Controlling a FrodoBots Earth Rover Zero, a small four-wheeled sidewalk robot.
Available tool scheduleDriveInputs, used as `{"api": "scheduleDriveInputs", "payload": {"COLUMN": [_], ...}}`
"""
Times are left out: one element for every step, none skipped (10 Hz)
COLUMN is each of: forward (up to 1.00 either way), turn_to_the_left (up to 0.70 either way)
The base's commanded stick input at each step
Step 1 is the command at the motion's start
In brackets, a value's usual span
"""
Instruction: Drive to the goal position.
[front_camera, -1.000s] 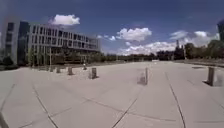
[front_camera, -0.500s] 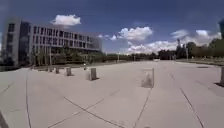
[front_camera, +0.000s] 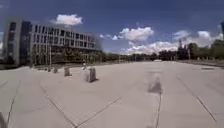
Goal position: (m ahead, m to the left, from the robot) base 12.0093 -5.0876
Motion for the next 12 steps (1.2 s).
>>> {"api": "scheduleDriveInputs", "payload": {"forward": [0.7, 0.7, 0.7, 0.7, 0.7, 0.7, 0.7, 0.7, 0.7, 0.7, 0.7, 0.7], "turn_to_the_left": [0.0, 0.0, 0.0, 0.0, 0.0, 0.0, 0.0, 0.0, 0.0, 0.0, 0.0, 0.0]}}
